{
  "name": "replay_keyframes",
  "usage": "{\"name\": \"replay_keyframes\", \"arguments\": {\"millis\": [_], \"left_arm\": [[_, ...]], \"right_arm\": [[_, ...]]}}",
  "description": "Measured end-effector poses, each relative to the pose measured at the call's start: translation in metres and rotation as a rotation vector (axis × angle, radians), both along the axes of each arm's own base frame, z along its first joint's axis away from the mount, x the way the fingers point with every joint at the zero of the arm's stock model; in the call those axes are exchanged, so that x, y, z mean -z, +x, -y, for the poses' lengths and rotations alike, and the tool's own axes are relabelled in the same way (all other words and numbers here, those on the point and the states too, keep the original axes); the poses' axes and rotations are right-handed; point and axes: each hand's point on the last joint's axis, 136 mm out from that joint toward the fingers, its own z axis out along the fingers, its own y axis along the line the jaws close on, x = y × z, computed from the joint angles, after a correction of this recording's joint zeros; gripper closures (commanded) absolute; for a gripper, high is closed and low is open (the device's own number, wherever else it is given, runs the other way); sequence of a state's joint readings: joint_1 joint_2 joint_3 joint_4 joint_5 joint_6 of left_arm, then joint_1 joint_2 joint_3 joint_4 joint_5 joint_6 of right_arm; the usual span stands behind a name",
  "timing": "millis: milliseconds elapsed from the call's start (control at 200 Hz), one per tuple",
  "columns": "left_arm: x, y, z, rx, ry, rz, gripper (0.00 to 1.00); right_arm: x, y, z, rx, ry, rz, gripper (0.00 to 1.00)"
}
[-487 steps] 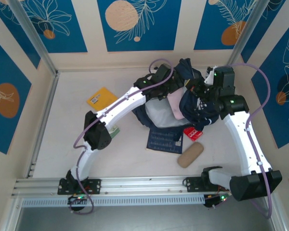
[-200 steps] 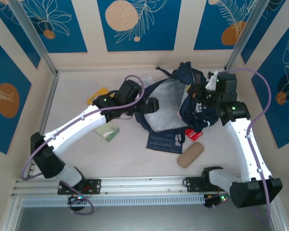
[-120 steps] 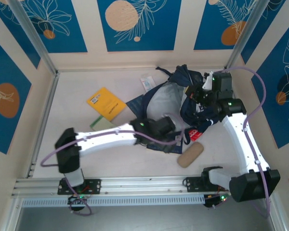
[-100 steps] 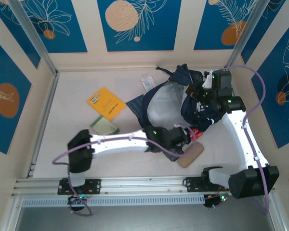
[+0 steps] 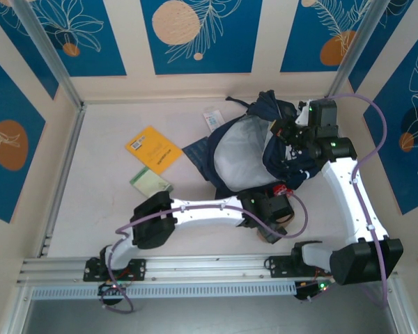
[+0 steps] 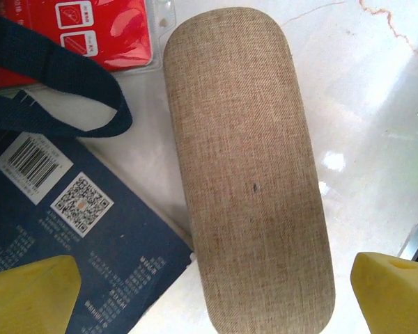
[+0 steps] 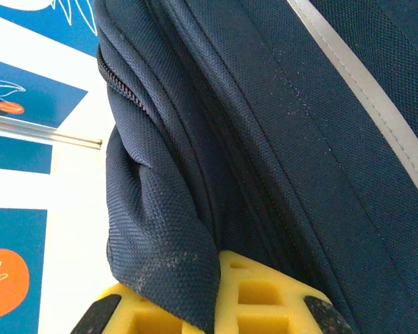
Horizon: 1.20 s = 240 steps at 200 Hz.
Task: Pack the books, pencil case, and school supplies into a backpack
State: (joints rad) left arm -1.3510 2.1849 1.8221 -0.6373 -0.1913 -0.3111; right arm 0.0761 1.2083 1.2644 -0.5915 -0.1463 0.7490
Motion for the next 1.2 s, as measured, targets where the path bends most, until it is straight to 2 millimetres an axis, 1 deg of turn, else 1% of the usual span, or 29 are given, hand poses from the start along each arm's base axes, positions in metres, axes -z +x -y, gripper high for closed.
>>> {"name": "replay_keyframes", "arguments": {"millis": [205, 320, 410, 495, 545, 615, 840, 905, 945, 1065, 1125, 1200], "left_arm": [[0.008, 0.005, 0.021, 0.001, -0.016, 0.003, 0.0], [0.022, 0.006, 0.031, 0.009, 0.001, -0.003, 0.0], [0.035, 0.006, 0.033, 0.01, 0.026, -0.01, 0.0], [0.05, 0.005, 0.029, 0.01, 0.061, -0.018, 0.0], [0.054, 0.006, 0.028, 0.008, 0.07, -0.014, 0.0], [0.052, 0.008, 0.028, 0.004, 0.069, -0.013, 0.07], [0.053, 0.015, 0.025, -0.005, 0.07, -0.033, 0.41], [0.052, 0.017, 0.024, -0.007, 0.066, -0.04, 0.47], [0.052, 0.017, 0.024, 0.001, 0.065, -0.038, 0.49], [0.051, 0.016, 0.02, 0.004, 0.066, -0.037, 0.5], [0.051, 0.014, 0.013, 0.008, 0.078, -0.038, 0.49], [0.047, 0.011, -0.002, 0.01, 0.095, -0.041, 0.49]], "right_arm": [[0.0, 0.0, 0.0, 0.005, 0.007, -0.004, 1.0], [0.0, 0.0, 0.0, 0.007, 0.01, -0.006, 1.0], [0.0, 0.0, 0.0, 0.01, 0.012, -0.008, 1.0], [0.0, 0.0, 0.0, 0.011, 0.013, -0.008, 1.0], [0.0, 0.0, 0.001, 0.013, 0.015, -0.008, 1.0], [0.0, 0.0, 0.001, 0.013, 0.016, -0.008, 1.0], [-0.001, 0.0, 0.001, 0.017, 0.02, -0.006, 1.0], [-0.001, 0.0, 0.002, 0.019, 0.019, -0.003, 1.0], [-0.001, -0.001, 0.002, 0.021, 0.02, -0.004, 1.0], [-0.001, -0.004, 0.004, 0.023, 0.018, 0.001, 1.0], [-0.002, -0.004, 0.005, 0.026, 0.018, 0.004, 1.0], [-0.004, -0.005, 0.006, 0.026, 0.014, 0.01, 1.0]]}}
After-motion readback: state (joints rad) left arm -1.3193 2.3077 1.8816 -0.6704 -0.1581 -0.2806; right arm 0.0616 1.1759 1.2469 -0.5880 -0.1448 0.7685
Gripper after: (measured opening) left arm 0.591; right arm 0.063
